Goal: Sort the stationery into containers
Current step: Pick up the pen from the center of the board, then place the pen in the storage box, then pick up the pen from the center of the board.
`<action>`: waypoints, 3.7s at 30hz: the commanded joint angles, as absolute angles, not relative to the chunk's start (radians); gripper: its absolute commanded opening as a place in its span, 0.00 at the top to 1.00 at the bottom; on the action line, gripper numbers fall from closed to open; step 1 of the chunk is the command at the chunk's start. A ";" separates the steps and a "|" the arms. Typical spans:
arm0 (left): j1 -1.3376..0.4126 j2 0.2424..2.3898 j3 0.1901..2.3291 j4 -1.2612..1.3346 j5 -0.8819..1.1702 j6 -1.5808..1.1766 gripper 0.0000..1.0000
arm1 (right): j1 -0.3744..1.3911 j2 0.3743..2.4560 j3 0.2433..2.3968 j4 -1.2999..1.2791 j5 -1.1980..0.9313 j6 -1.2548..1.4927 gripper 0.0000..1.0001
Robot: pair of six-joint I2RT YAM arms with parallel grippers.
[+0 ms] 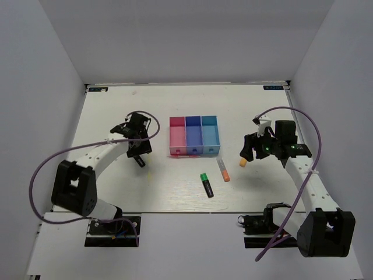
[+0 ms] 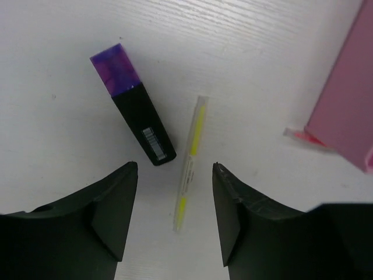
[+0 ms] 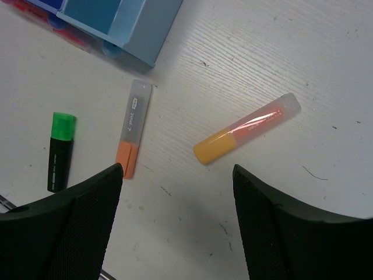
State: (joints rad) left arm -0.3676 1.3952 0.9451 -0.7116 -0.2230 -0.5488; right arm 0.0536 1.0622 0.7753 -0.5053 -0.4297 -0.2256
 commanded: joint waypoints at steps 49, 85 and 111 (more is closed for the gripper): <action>-0.503 1.707 1.477 -0.722 -0.156 -0.493 0.99 | 0.045 1.028 0.795 -0.569 -0.491 -0.281 0.92; -0.614 1.728 1.522 -0.821 -0.164 -0.477 0.92 | 0.103 1.127 0.850 -0.715 -0.719 -0.371 0.85; -0.761 0.802 0.660 -0.971 -0.442 -0.624 0.17 | 0.857 1.554 0.861 -0.302 -0.045 -0.023 0.18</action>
